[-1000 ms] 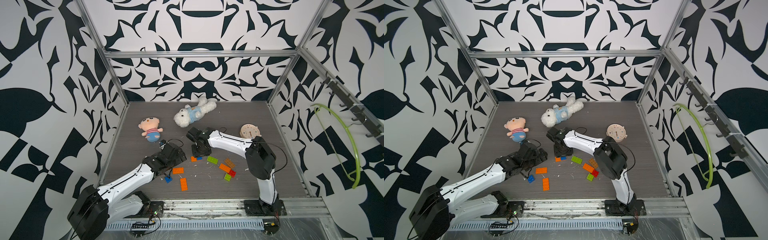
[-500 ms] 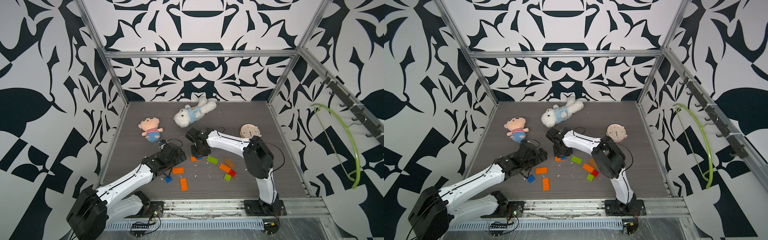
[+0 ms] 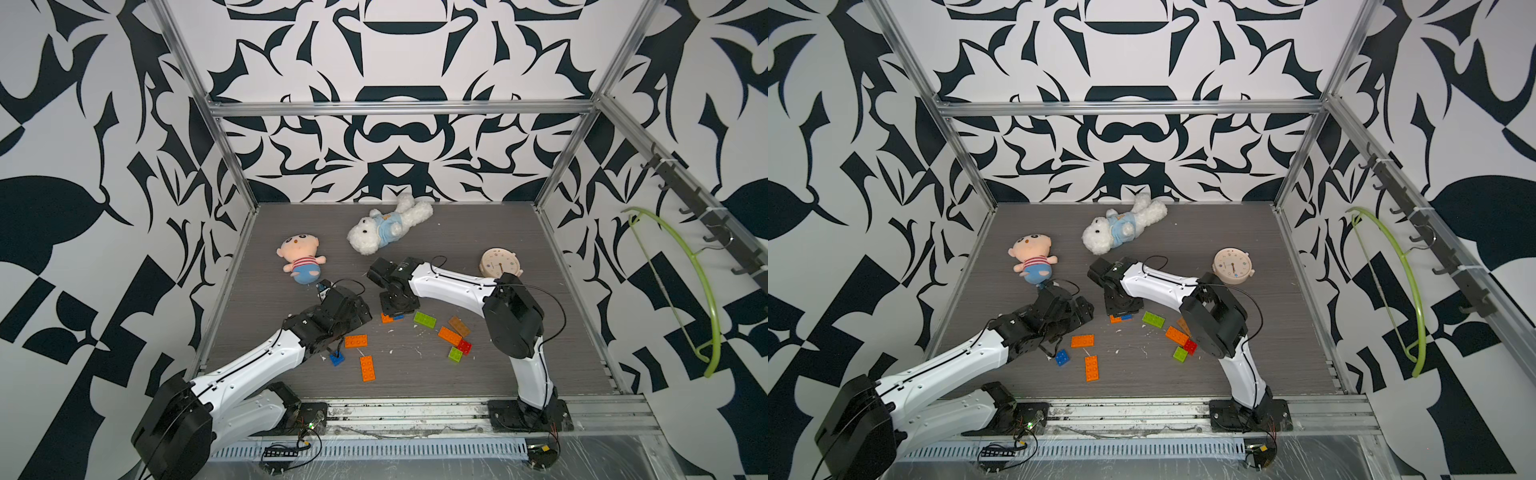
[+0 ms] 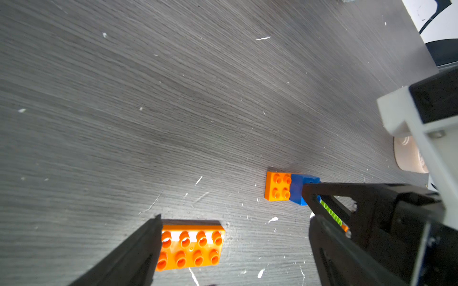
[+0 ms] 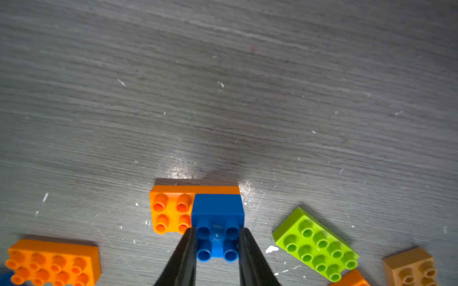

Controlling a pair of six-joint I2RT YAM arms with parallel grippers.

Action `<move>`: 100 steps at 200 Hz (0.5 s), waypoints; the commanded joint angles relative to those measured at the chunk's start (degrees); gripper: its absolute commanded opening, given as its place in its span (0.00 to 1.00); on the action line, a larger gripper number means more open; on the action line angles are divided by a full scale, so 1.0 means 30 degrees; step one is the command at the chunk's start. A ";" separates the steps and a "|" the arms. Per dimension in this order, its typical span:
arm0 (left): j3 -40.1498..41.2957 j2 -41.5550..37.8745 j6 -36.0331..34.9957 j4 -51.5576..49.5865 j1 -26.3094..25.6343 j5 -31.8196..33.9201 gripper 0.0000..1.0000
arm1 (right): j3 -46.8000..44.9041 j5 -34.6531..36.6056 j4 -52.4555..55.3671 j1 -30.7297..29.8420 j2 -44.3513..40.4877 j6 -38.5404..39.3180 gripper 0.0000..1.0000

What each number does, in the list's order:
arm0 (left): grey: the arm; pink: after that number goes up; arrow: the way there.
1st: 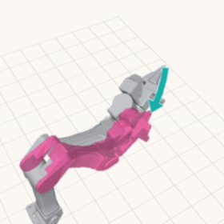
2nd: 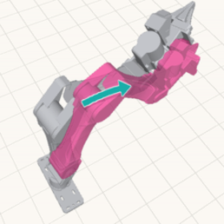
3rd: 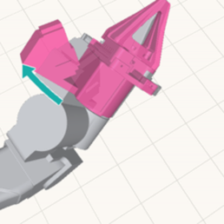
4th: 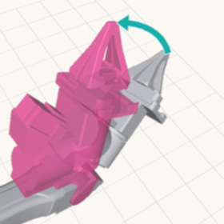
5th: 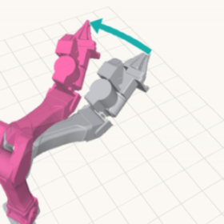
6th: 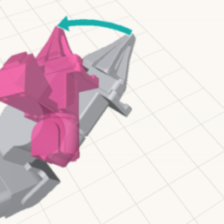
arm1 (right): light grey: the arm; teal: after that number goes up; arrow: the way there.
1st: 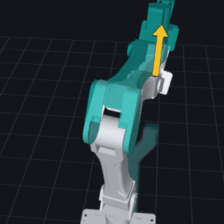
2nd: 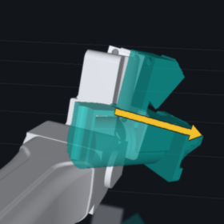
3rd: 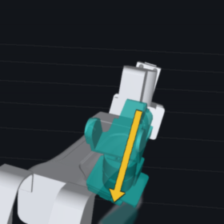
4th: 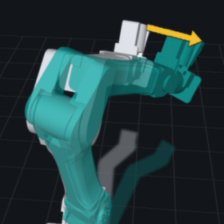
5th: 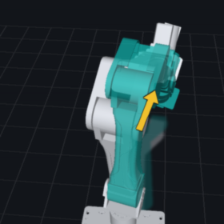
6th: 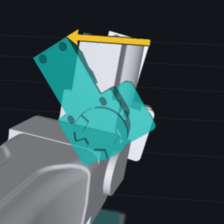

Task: Assemble the number 5 with lego
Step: Assemble the lego brick with the lego brick.

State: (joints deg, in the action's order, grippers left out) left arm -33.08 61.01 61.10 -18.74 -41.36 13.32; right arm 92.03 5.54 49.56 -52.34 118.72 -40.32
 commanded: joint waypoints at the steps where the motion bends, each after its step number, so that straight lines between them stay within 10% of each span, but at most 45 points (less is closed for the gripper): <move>1: 0.0319 -0.0304 0.0068 -0.0346 0.0076 0.0380 0.99 | -0.0685 0.0199 0.1202 -0.0133 0.1045 -0.0159 0.30; 100: 0.0187 -0.1732 0.0082 -0.1855 0.0070 0.1450 0.99 | 0.1035 0.0071 0.0836 -0.0119 -0.0689 -0.0174 0.45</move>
State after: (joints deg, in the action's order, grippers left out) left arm -33.08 57.76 61.43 -21.21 -41.36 15.68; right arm 93.06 5.41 50.46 -52.49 118.85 -40.53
